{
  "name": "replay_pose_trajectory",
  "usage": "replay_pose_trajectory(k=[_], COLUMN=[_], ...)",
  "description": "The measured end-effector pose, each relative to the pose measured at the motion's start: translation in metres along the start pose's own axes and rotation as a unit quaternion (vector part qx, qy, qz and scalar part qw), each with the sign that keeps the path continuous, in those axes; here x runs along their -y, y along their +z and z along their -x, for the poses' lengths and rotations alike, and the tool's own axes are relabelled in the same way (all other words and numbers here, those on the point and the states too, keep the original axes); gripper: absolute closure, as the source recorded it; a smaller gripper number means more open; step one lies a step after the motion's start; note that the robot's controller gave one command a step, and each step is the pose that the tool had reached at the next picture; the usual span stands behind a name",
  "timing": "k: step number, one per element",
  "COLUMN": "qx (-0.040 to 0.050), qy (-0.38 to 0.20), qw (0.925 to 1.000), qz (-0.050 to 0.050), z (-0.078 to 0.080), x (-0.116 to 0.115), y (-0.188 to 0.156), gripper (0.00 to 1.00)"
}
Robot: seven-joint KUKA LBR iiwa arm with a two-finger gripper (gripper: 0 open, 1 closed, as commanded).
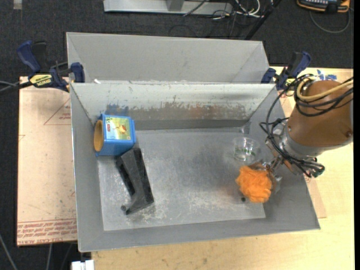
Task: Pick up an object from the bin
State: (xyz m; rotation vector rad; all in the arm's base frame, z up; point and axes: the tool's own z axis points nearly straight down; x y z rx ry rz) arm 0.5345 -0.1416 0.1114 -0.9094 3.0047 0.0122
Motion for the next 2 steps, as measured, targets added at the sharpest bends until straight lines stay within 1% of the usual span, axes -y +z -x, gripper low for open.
replay_pose_trajectory(k=[1,2], qx=[0.0012,0.0009], qy=[-0.02,-0.012], qw=[0.9998,0.9999], qz=[-0.001,0.0], z=[0.01,0.013], x=[-0.009,-0.005], y=[-0.044,-0.096], gripper=[1.0,1.0])
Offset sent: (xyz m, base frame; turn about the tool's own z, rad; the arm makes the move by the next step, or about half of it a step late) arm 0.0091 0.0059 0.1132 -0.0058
